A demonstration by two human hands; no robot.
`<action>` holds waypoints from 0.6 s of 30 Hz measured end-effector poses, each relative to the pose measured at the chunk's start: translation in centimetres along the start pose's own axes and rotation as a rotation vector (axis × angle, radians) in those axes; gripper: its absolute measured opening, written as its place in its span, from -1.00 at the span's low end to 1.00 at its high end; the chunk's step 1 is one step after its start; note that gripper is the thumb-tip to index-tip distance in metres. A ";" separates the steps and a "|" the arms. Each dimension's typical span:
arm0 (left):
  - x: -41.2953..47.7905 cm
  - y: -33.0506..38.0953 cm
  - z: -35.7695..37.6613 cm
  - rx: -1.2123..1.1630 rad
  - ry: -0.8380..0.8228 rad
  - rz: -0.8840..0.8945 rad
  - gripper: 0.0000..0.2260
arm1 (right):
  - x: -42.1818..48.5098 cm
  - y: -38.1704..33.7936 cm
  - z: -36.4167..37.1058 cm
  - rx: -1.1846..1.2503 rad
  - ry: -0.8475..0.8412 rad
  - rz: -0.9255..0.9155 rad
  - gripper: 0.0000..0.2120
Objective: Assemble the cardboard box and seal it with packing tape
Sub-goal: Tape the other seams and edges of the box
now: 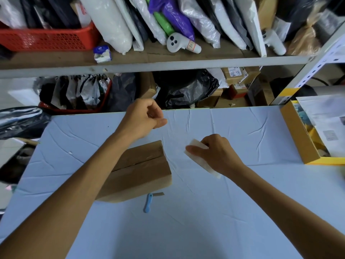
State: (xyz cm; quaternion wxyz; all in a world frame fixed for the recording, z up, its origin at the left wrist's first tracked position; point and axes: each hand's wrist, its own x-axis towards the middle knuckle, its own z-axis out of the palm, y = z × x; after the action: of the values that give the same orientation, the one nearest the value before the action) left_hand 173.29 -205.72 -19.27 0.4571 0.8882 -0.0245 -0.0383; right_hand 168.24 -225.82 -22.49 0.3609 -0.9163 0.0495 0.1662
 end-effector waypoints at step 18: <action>0.4 -2.2 -0.5 0.038 -0.095 -0.061 -0.86 | -5.9 0.9 1.7 0.448 -0.080 -0.071 -0.59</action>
State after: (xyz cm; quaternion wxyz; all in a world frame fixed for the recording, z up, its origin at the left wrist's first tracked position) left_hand 173.72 -204.05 -20.78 0.4372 0.8942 -0.0197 -0.0941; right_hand 162.09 -225.48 -22.23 0.5625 -0.8073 0.0383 0.1745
